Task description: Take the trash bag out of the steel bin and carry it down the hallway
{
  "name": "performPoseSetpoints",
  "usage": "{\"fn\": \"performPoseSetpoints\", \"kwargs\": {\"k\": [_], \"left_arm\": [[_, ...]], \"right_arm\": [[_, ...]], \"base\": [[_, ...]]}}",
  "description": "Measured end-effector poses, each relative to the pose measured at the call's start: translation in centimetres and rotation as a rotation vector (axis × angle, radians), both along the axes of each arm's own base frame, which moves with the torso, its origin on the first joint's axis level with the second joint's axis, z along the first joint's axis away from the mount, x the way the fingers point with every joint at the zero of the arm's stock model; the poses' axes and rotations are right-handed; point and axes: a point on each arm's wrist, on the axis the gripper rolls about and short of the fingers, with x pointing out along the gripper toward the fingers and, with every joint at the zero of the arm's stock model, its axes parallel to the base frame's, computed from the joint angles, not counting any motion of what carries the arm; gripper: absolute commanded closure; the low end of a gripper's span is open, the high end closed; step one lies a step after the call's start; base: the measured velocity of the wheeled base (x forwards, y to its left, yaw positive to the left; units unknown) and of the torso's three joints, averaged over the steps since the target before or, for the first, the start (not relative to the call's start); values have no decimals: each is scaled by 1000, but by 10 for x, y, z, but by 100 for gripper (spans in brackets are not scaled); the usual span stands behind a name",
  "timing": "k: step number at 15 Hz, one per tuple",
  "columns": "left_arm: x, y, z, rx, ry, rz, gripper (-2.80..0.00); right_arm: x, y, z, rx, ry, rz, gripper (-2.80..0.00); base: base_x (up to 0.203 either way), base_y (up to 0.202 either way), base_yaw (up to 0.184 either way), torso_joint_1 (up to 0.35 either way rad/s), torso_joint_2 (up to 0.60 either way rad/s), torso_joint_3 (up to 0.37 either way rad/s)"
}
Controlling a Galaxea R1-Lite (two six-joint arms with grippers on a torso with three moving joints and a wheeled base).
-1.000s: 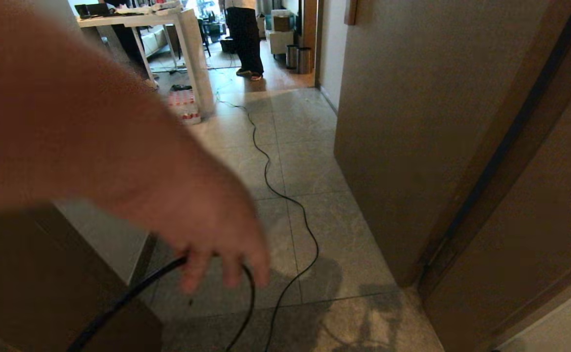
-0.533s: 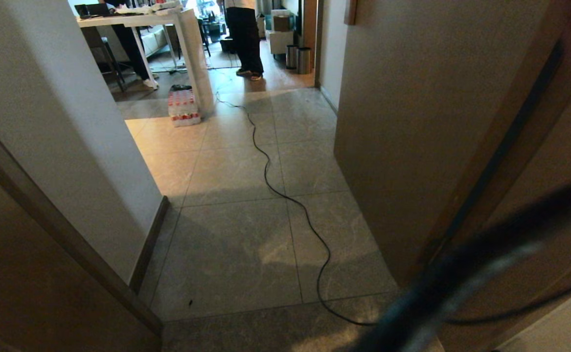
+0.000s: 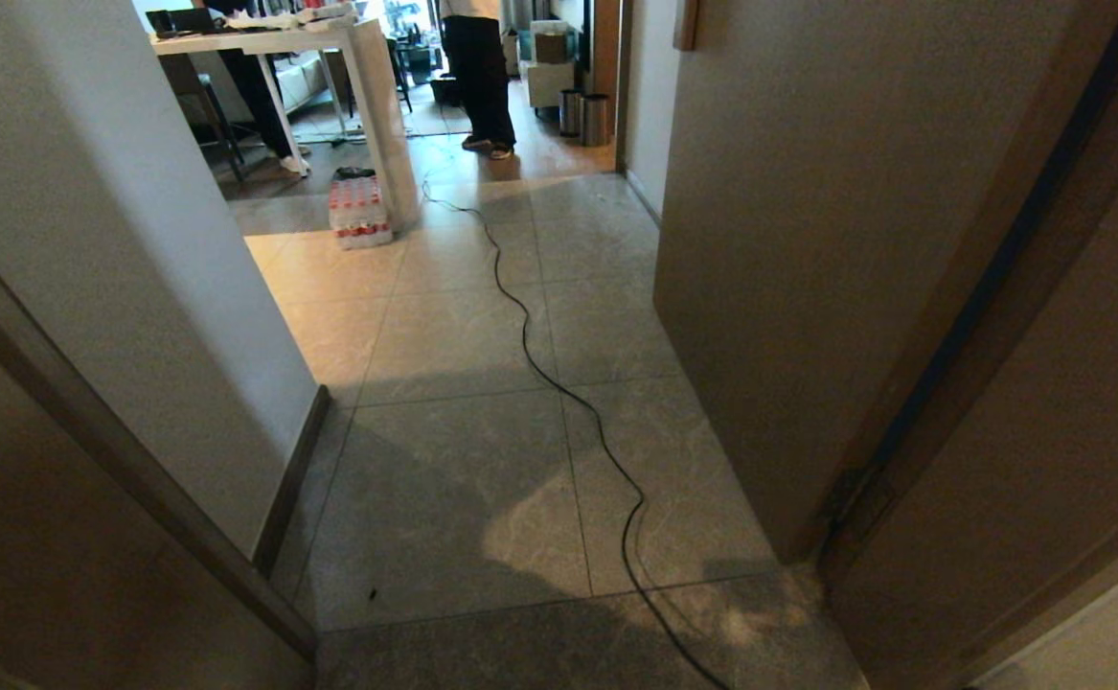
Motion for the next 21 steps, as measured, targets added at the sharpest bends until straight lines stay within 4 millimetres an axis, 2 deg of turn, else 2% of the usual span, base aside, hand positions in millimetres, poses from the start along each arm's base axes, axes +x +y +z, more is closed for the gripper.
{"fn": "performPoseSetpoints", "kwargs": {"k": [21], "left_arm": [[0,0,0,0,0,0,0]], "right_arm": [[0,0,0,0,0,0,0]], "base": [[0,0,0,0,0,0]]}}
